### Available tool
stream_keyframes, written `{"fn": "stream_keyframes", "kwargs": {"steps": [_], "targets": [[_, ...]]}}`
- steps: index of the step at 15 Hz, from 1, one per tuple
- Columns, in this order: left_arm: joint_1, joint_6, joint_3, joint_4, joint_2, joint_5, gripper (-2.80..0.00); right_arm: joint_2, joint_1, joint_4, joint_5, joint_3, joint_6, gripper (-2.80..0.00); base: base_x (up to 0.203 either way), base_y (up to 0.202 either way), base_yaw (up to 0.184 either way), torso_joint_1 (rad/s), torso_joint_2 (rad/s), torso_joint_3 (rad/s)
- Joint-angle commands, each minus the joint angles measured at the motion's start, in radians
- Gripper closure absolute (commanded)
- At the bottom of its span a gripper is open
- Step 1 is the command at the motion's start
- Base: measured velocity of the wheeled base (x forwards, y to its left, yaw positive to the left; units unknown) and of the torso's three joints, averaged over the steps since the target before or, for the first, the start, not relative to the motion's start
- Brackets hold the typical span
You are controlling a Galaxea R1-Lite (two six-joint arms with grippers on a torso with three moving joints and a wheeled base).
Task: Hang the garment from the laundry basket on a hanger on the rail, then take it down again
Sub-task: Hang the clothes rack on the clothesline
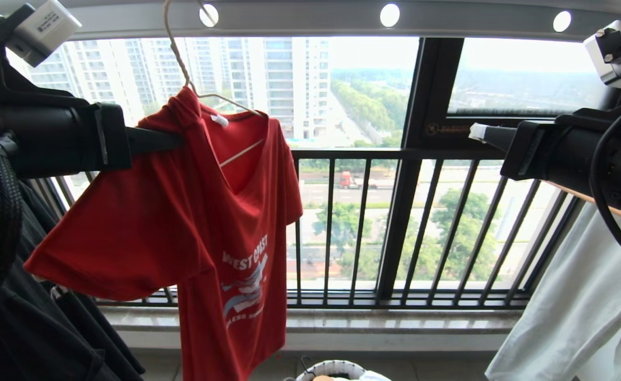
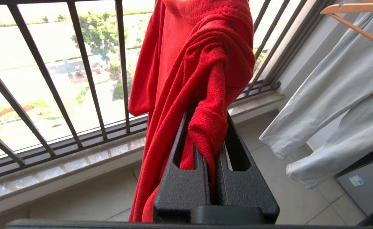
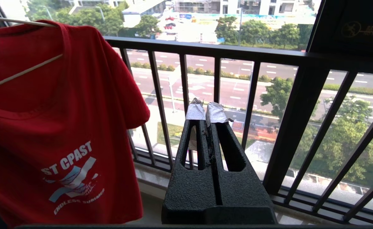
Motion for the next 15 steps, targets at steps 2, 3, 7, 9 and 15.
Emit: {"fn": "stream_keyframes", "kwargs": {"steps": [2,3,7,9,15], "targets": [[-0.011,-0.002,0.029,-0.037,0.017,0.006,0.0,0.001,0.0,-0.001,0.0,0.0,0.0,0.0,0.0,0.0,0.0,0.0,0.0,0.0],[-0.013,0.005,0.029,-0.035,0.022,0.009,0.0,0.001,0.0,-0.001,0.0,0.0,0.0,0.0,0.0,0.0,0.0,0.0,0.0,0.0],[-0.014,0.017,0.029,-0.036,0.037,0.034,0.0,-0.002,0.0,0.001,0.009,0.0,0.0,0.0,0.0,0.0,0.0,0.0,0.0,0.0],[-0.015,0.022,0.031,-0.036,0.038,0.034,0.0,-0.003,0.0,0.002,0.009,0.0,0.0,0.0,0.0,0.0,0.0,0.0,0.0,0.0],[-0.019,0.031,0.032,-0.035,0.037,0.044,-2.8,0.0,0.0,0.002,0.009,0.0,0.0,0.0,0.0,0.0,0.0,0.0,0.0,0.0]]}}
